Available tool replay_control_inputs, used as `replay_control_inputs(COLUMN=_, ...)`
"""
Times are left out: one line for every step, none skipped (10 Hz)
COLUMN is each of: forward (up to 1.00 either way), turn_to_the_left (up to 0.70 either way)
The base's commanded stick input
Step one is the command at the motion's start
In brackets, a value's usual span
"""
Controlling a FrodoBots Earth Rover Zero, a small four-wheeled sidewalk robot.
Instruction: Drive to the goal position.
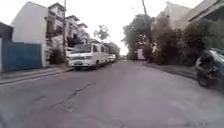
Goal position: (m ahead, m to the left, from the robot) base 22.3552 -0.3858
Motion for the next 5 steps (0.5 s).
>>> replay_control_inputs(forward=1.00, turn_to_the_left=-0.21)
replay_control_inputs(forward=1.00, turn_to_the_left=0.00)
replay_control_inputs(forward=1.00, turn_to_the_left=0.00)
replay_control_inputs(forward=1.00, turn_to_the_left=0.00)
replay_control_inputs(forward=1.00, turn_to_the_left=0.00)
